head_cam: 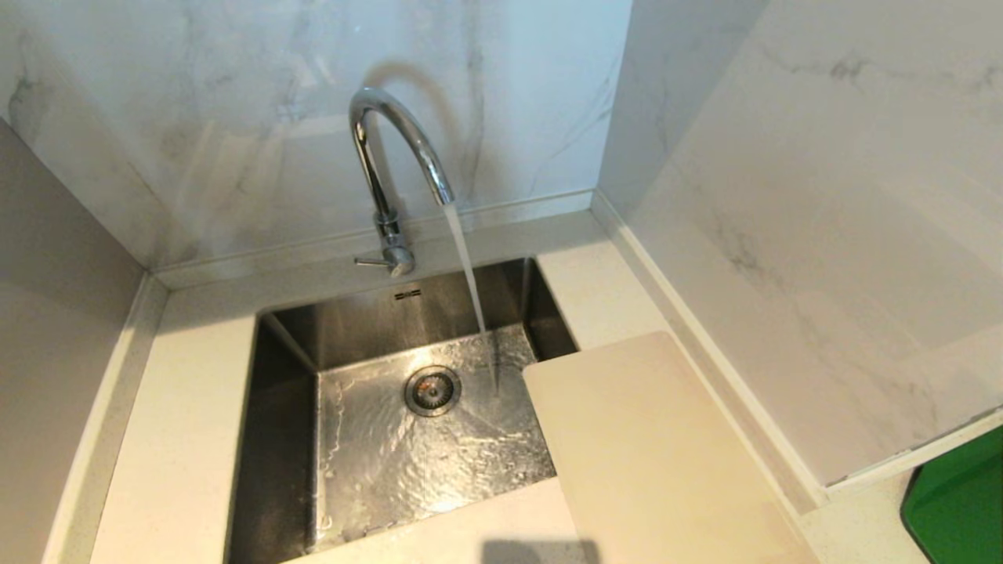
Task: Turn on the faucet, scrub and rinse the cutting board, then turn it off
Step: Pick up the cutting board
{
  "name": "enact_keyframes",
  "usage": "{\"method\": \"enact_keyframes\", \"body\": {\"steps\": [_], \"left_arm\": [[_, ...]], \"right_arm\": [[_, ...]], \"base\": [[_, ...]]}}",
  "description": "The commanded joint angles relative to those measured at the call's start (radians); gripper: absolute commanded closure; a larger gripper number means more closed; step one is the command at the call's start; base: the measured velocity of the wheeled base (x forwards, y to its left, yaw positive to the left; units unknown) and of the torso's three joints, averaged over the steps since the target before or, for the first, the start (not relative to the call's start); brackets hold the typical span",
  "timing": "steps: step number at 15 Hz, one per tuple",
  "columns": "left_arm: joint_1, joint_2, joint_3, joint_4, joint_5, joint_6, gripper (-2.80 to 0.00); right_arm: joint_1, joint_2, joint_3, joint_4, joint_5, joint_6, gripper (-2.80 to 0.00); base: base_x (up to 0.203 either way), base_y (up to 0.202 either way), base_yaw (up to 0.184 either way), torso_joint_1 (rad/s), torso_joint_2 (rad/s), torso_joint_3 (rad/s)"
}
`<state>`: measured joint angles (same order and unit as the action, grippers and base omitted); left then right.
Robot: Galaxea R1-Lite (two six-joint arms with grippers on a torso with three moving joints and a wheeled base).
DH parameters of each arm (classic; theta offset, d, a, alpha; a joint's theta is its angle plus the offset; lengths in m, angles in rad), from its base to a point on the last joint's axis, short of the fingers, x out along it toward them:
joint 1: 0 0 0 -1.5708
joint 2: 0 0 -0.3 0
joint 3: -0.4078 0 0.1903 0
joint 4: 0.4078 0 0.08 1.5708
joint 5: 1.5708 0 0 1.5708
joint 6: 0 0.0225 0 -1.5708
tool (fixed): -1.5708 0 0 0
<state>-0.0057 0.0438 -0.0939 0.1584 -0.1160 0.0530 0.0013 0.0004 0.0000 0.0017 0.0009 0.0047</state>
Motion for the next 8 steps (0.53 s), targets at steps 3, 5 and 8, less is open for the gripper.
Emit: {"method": "enact_keyframes", "body": {"steps": [3,5,8], "left_arm": [[0.000,-0.045,0.088,-0.175,0.101,0.036,0.00],[0.000,-0.045,0.095,-0.160,0.105,0.053,0.00],[0.000,-0.045,0.096,-0.165,0.113,-0.024,0.00]], "right_arm": [[0.000,-0.002,0.000,0.000,0.001,0.000,0.00],[0.000,-0.002,0.000,0.000,0.001,0.000,0.00],[0.000,-0.002,0.000,0.000,0.001,0.000,0.00]], "base": [[0.000,0.000,0.000,0.000,0.00,0.000],[0.000,0.000,0.000,0.000,0.00,0.000],[0.000,0.000,0.000,0.000,0.00,0.000]]}}
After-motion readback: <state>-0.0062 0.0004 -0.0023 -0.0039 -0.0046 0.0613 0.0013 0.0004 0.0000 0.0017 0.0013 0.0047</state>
